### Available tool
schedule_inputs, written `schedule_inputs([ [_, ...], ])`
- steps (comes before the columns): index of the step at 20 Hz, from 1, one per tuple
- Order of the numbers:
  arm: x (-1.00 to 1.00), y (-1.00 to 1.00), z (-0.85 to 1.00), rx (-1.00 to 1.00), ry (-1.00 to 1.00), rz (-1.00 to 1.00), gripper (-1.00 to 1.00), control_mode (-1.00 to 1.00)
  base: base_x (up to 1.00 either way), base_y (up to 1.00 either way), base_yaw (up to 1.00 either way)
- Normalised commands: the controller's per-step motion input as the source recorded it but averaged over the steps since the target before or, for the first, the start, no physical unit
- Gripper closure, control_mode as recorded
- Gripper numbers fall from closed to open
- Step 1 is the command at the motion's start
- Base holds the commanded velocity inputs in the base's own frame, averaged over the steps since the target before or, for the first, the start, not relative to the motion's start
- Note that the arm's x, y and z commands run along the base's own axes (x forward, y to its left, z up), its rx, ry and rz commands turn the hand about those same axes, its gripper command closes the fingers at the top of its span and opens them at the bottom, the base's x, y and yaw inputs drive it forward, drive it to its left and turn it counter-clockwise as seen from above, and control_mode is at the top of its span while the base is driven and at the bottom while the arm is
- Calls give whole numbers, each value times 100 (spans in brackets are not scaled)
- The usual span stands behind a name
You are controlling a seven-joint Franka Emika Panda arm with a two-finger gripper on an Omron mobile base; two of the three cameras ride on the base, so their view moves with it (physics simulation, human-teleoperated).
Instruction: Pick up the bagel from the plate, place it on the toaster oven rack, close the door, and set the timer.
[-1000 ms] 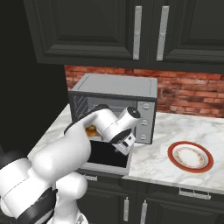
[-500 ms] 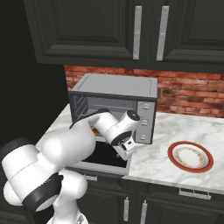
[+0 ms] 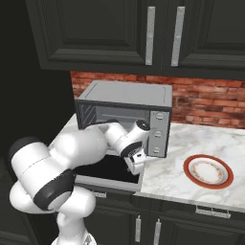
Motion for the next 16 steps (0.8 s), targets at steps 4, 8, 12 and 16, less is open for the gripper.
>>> schedule_inputs([
  [4, 21, 0, -19, -1, 5, -18, -100, -100, 0, 0, 0],
  [8, 27, 0, -6, 0, 3, -16, -100, -100, 0, 0, 0],
  [12, 43, 1, 0, 0, 0, -14, -100, -100, 0, 0, 0],
  [16, 51, 6, 0, 0, 0, -11, -100, -100, 0, 0, 0],
])
